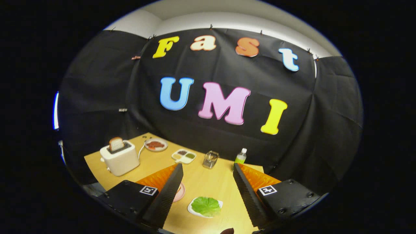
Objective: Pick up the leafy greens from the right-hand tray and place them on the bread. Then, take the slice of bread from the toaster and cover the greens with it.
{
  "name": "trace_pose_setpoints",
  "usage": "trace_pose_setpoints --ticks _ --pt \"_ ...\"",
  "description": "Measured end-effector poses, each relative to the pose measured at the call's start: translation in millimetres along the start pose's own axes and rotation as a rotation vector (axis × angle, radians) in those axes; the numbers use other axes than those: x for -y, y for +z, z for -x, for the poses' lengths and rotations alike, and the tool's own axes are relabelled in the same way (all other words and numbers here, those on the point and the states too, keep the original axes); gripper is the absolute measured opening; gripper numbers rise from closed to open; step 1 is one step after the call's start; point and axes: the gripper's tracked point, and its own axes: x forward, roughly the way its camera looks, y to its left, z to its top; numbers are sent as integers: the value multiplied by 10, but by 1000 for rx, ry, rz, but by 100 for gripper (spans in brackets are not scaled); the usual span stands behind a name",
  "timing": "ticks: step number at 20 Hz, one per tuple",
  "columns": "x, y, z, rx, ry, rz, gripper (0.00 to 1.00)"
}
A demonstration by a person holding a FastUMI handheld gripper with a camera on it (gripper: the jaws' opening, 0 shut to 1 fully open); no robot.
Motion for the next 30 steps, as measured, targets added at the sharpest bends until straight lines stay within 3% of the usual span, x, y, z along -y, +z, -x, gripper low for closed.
trace_pose_setpoints --ticks 6,15,23,30 --pt "-79 -1186 -418 -286 152 16 94" --pt "-9 -2560 -1087 -617 223 5 87" --pt "-73 -3186 -1486 -769 224 3 82" --pt "-113 -3460 -1545 -876 223 -44 70"
